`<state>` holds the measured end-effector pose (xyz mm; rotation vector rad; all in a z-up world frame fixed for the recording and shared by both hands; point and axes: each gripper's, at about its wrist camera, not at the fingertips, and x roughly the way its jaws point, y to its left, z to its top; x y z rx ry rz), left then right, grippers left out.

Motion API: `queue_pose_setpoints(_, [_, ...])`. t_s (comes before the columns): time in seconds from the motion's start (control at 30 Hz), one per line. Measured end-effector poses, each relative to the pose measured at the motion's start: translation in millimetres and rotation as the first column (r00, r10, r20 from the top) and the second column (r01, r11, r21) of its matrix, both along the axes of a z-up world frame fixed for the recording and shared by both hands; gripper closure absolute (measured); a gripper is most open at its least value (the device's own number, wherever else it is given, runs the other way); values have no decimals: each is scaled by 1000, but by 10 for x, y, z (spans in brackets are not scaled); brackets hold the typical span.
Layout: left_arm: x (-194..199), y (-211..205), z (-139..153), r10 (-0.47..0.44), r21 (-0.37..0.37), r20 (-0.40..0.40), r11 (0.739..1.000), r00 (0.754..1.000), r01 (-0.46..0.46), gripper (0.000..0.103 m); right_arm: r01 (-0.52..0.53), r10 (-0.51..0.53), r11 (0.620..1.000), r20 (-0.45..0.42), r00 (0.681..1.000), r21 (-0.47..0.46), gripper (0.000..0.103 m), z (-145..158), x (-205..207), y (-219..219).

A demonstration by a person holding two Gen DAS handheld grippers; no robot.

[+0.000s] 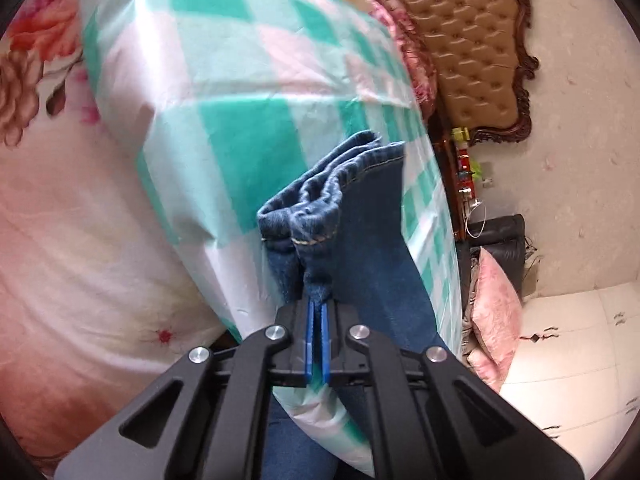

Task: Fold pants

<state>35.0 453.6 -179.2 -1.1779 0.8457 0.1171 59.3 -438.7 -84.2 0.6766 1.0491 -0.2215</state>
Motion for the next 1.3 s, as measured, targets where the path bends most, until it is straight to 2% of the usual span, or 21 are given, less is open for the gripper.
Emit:
queue_pose_setpoints(0.03, [16, -24, 78, -10, 24, 12, 1000, 1000, 10, 101, -3, 3, 1000, 18, 1000, 5, 102, 53, -14, 3])
queue_pose_setpoints(0.13, [58, 11, 114, -13, 25, 23, 1000, 1000, 12, 101, -21, 20, 1000, 75, 997, 10, 102, 272, -70, 25])
queue_pose_setpoints(0.2, [96, 24, 49, -8, 28, 3, 1000, 1000, 8, 101, -27, 27, 1000, 53, 998, -5, 102, 212, -88, 34])
queue_pose_setpoints(0.3, [108, 9, -41, 1, 5, -9, 1000, 1000, -1, 101, -43, 43, 999, -4, 999, -5, 102, -69, -53, -3])
queue_pose_setpoints(0.37, [153, -10, 66, -13, 24, 12, 1000, 1000, 12, 101, -47, 46, 999, -19, 999, -17, 102, -114, -18, 6])
queue_pose_setpoints(0.43, [250, -25, 226, -33, 37, 35, 999, 999, 31, 101, -69, 69, 997, -1, 998, -48, 102, -14, 55, 50])
queue_pose_setpoints(0.53, [524, -30, 421, -67, 29, 45, 997, 997, 65, 101, -86, 88, 995, 26, 996, -45, 102, 170, 196, 67])
queue_pose_setpoints(0.6, [744, -61, 671, -83, 33, 78, 996, 993, 81, 101, -97, 98, 995, 119, 988, -17, 102, 481, 322, 51])
queue_pose_setpoints(0.67, [938, -82, 1260, -80, 71, 212, 995, 974, 66, 101, -116, 123, 992, 277, 953, -42, 102, 959, 396, 88])
queue_pose_setpoints(0.7, [907, -134, 1565, -91, 139, 288, 989, 953, 53, 101, -115, 155, 984, 348, 924, -133, 102, 1226, 363, 192])
queue_pose_setpoints(0.73, [834, -161, 1729, -102, 193, 322, 980, 941, 40, 101, -112, 168, 978, 346, 923, -178, 102, 1258, 334, 244])
queue_pose_setpoints(0.77, [780, -152, 1724, -97, 195, 322, 980, 942, 34, 101, -113, 171, 975, 325, 930, -190, 102, 1194, 306, 249])
queue_pose_setpoints(0.83, [675, -40, 1355, -77, 125, 245, 991, 967, 47, 101, -91, 115, 990, 238, 964, -111, 102, 766, 248, 97])
queue_pose_setpoints(0.9, [537, -23, 891, -71, 88, 153, 994, 986, 58, 101, -85, 89, 996, 180, 980, -26, 102, 335, 156, 23])
queue_pose_setpoints(0.97, [395, -20, 541, -53, 67, 91, 997, 994, 47, 101, -73, 77, 996, 110, 991, -42, 102, 4, 58, 51])
queue_pose_setpoints(1.07, [203, 31, 114, -27, 20, 32, 999, 999, 26, 101, -52, 51, 999, 61, 997, 8, 102, -301, -16, -4])
queue_pose_setpoints(1.2, [160, 85, 12, -10, -3, 42, 1000, 999, 10, 101, -65, 66, 998, 33, 997, -20, 102, -372, 37, 45])
queue_pose_setpoints(1.3, [129, 85, 201, -16, 21, 80, 1000, 997, 15, 101, -63, 65, 998, 90, 994, -23, 102, -120, -13, 90])
